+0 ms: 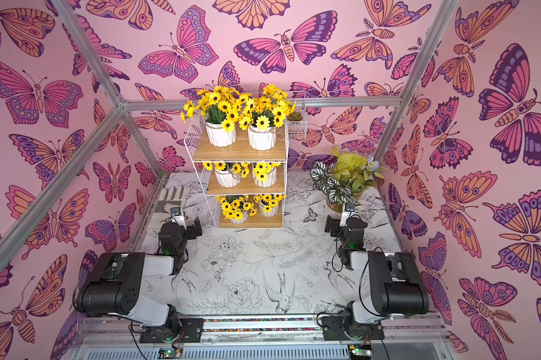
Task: Take the sunflower pots off the shelves
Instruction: Pick up the sunflower pot from the shelf.
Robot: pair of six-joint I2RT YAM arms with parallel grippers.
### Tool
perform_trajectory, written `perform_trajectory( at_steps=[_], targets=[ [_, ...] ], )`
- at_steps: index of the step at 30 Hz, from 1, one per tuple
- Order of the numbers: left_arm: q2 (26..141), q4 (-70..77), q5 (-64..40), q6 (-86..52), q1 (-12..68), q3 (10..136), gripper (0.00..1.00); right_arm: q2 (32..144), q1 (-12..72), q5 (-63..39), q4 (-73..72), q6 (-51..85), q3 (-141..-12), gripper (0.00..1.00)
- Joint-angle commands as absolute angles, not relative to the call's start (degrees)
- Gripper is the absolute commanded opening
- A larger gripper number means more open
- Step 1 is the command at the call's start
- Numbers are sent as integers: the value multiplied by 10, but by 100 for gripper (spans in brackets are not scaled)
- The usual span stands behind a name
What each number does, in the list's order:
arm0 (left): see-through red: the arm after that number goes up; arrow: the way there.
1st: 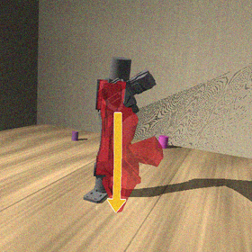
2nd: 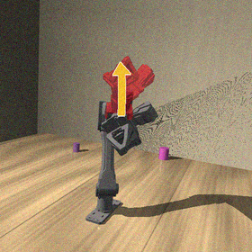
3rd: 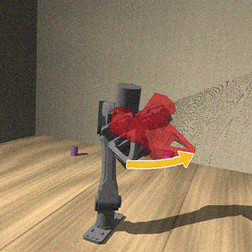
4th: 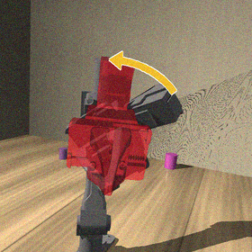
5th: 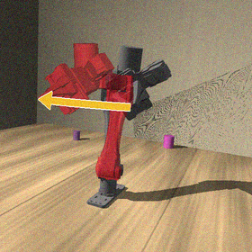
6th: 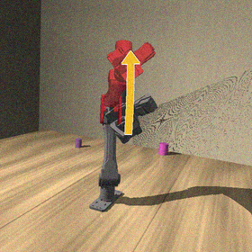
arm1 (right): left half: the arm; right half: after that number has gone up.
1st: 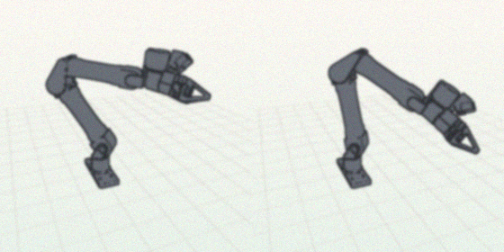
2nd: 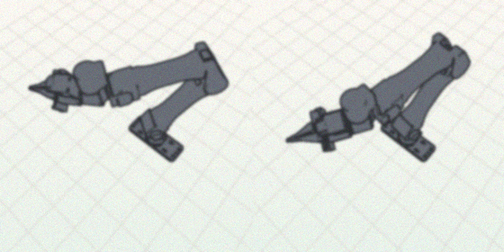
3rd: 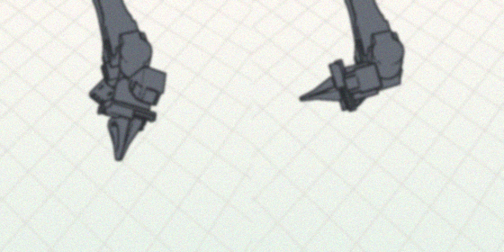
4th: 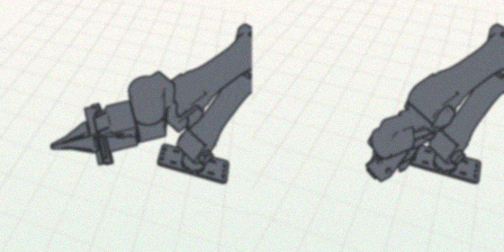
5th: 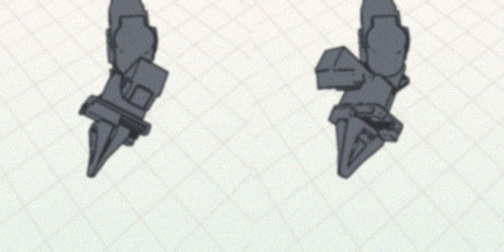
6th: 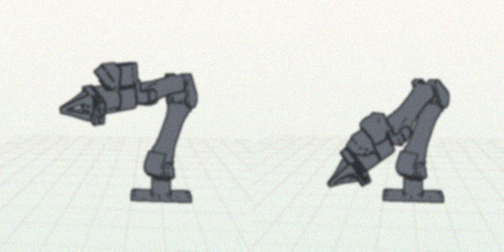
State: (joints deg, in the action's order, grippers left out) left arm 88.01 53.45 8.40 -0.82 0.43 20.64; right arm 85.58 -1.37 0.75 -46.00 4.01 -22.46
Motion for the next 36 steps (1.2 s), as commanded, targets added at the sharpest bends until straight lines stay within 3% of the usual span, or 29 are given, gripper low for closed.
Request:
perform_trajectory(
  at_steps=[1, 23, 27, 36],
  targets=[
    [885, 525, 81, -3, 4, 208, 99, 862, -11, 3, -456, 34, -234, 99],
    [885, 526, 81, -3, 4, 208, 99, 862, -11, 2, -456, 33, -233, 99],
    [870, 518, 77, -4, 2, 206, 99, 836, 5, 106, -429, 49, -240, 99],
    [745, 276, 129, -10, 1, 285, 100, 710, 30, 131, -218, 73, -318, 99]
  ],
)
